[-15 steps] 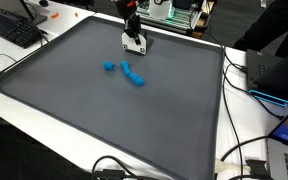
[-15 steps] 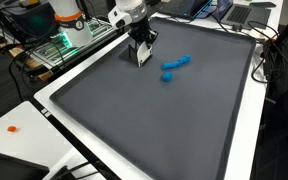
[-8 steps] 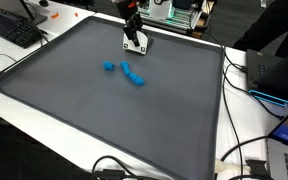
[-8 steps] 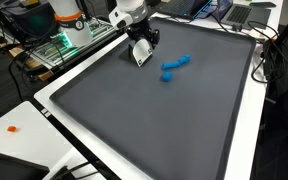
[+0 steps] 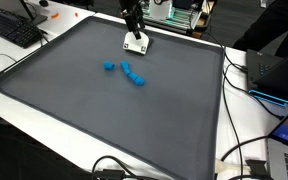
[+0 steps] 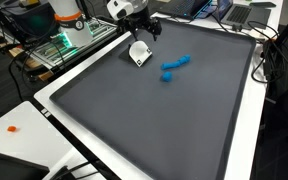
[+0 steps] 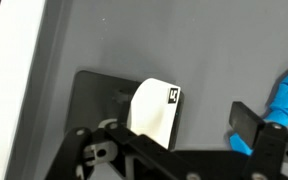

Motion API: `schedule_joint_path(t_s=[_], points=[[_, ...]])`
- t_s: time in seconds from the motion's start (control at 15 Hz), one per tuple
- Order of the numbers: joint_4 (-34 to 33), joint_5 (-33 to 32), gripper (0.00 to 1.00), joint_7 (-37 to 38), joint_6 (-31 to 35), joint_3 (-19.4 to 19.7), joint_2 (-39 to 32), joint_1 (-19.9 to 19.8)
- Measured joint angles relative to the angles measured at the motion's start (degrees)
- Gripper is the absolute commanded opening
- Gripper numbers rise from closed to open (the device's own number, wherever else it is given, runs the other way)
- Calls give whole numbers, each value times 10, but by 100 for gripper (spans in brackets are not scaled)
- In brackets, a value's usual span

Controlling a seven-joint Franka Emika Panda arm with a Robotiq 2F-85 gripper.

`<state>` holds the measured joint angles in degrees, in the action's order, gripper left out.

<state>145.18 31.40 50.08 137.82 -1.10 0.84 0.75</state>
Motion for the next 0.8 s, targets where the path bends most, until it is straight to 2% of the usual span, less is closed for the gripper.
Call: schedule_joint_path(t_s=[0.27,0.47,0.8], points=[[-13,-71,100,19,-53,2,32,-3],[-32,-149,100,16,-94,1,61,-4],[-84,-226,100,-51,-162,-9,101,-2]])
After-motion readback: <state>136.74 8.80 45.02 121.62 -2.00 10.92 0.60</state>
